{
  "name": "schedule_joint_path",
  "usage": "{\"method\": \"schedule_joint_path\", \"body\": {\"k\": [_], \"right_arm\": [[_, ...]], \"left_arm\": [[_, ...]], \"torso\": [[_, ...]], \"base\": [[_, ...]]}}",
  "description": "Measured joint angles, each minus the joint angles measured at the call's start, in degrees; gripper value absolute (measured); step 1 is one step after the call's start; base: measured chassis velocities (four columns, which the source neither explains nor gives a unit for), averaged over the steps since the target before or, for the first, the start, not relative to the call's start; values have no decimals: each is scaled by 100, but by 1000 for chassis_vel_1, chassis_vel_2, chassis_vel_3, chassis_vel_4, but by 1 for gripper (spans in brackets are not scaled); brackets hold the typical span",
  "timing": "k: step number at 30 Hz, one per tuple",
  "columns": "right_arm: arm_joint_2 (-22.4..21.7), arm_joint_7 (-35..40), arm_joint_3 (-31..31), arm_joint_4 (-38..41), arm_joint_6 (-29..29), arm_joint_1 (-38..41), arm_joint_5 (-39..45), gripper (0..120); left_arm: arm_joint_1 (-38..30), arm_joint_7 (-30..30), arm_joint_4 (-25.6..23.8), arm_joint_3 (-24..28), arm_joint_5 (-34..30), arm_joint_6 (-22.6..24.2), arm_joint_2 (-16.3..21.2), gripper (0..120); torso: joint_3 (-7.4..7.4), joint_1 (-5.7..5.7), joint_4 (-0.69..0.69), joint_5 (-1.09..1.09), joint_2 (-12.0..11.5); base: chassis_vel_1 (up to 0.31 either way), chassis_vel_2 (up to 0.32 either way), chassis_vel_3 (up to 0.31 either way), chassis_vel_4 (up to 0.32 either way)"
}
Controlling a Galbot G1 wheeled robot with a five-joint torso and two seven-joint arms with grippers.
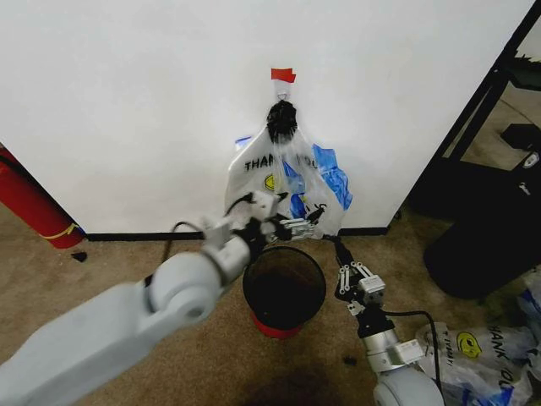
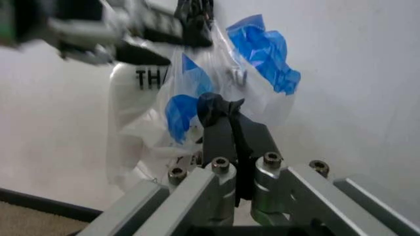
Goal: Pick up the garbage bag from the wall and place it over the trash bin.
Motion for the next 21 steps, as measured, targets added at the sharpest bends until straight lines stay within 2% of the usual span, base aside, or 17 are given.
{"method": "schedule_joint_path", "body": {"k": [1,3,5,7,9,12,16,17,21], "right_arm": [[-13,0,29,32,4,-25,29,0],[-16,0,35,37,4,-30,35,0],[-43,0,82,85,13,-74,60,0],[-70,0,92,91,22,-81,61,0],[-77,0,92,90,29,-76,62,0],[-86,0,85,87,30,-61,72,0],[-114,0,91,150,29,-78,151,0],[-114,0,91,150,29,-78,151,0],[-172,0,99,201,21,-89,225,0]], "left_arm": [[-109,40,248,116,245,-17,-128,86],[-127,65,300,135,325,-32,-147,86],[-243,240,601,235,840,-124,-206,85],[-285,267,697,279,878,-123,-193,84],[-300,266,745,301,816,-115,-201,84],[-293,223,846,310,283,-96,-284,82],[-258,51,1017,282,-166,29,-402,68],[-258,51,1017,282,-166,29,-402,68],[-222,-201,1100,204,-439,150,-442,51]], "torso": [[0,0,0,0,0],[0,-1,0,0,0],[0,-1,-1,1,0],[-1,-1,1,0,0],[-1,-1,2,1,0],[-1,-1,0,1,0],[-1,-1,0,0,0],[-1,-1,0,0,0],[-1,-1,0,0,1]], "base": [[0,0,0,0],[0,0,0,0],[0,0,0,0],[0,0,0,0],[0,0,0,0],[0,0,0,0],[0,0,0,0],[0,0,0,0],[0,0,0,0]]}}
